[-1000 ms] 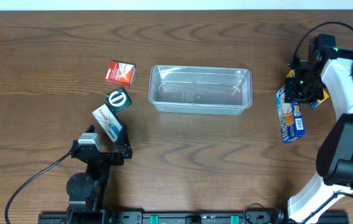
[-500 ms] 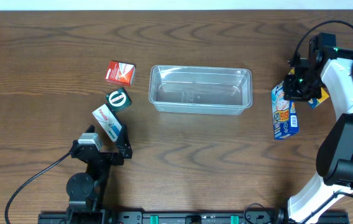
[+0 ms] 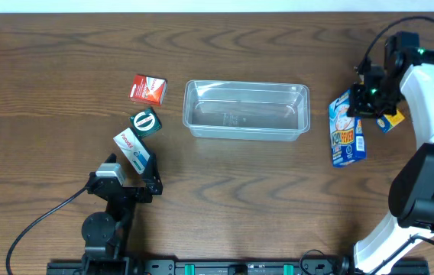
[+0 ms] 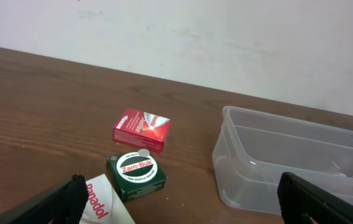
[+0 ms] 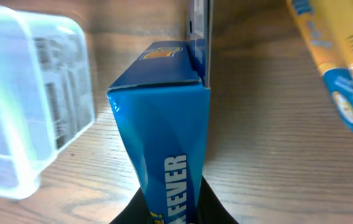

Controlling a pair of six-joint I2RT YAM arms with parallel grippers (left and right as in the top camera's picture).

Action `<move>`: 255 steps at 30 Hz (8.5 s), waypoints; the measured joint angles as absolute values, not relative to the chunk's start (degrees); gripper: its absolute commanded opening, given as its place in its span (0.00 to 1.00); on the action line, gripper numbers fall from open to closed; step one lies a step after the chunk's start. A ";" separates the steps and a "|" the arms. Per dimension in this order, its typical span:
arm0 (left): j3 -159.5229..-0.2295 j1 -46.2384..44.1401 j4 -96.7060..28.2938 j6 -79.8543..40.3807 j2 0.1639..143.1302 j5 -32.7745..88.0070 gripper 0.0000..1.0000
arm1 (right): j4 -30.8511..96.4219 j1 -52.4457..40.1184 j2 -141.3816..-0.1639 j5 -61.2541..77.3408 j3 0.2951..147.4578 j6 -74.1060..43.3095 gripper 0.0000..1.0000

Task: Pack container
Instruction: 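Lift the blue box with the right gripper over the container, then lower the blue box into the container and open the right gripper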

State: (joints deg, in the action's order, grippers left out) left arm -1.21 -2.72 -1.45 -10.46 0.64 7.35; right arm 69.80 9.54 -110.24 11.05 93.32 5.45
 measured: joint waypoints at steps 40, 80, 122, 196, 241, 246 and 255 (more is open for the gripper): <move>-1.21 -2.72 -1.45 -10.44 0.64 7.35 0.98 | 57.34 -10.41 -105.36 30.13 109.67 -9.96 0.23; -1.21 -2.72 -1.45 -10.46 0.64 7.35 0.98 | 70.48 -32.60 -105.34 -9.80 109.67 -72.12 0.35; -1.21 -2.72 -1.45 -10.44 0.64 7.35 0.98 | 54.39 -36.99 -115.48 -0.12 103.70 -21.39 0.43; -1.21 -2.72 -1.45 -10.44 0.64 7.33 0.98 | 53.34 -37.74 -126.30 -9.10 100.64 -38.35 0.95; -1.21 -2.72 -1.45 -10.46 0.64 7.35 0.98 | 55.66 -34.06 -126.30 -11.09 98.85 -32.64 0.99; -1.21 -2.72 -1.45 -10.44 0.64 7.35 0.98 | 55.88 -34.06 -126.30 -11.20 98.87 -32.21 0.99; -1.21 -2.72 -1.45 -10.44 0.64 7.35 0.98 | 58.24 -34.06 -125.47 -9.41 101.65 -29.28 0.99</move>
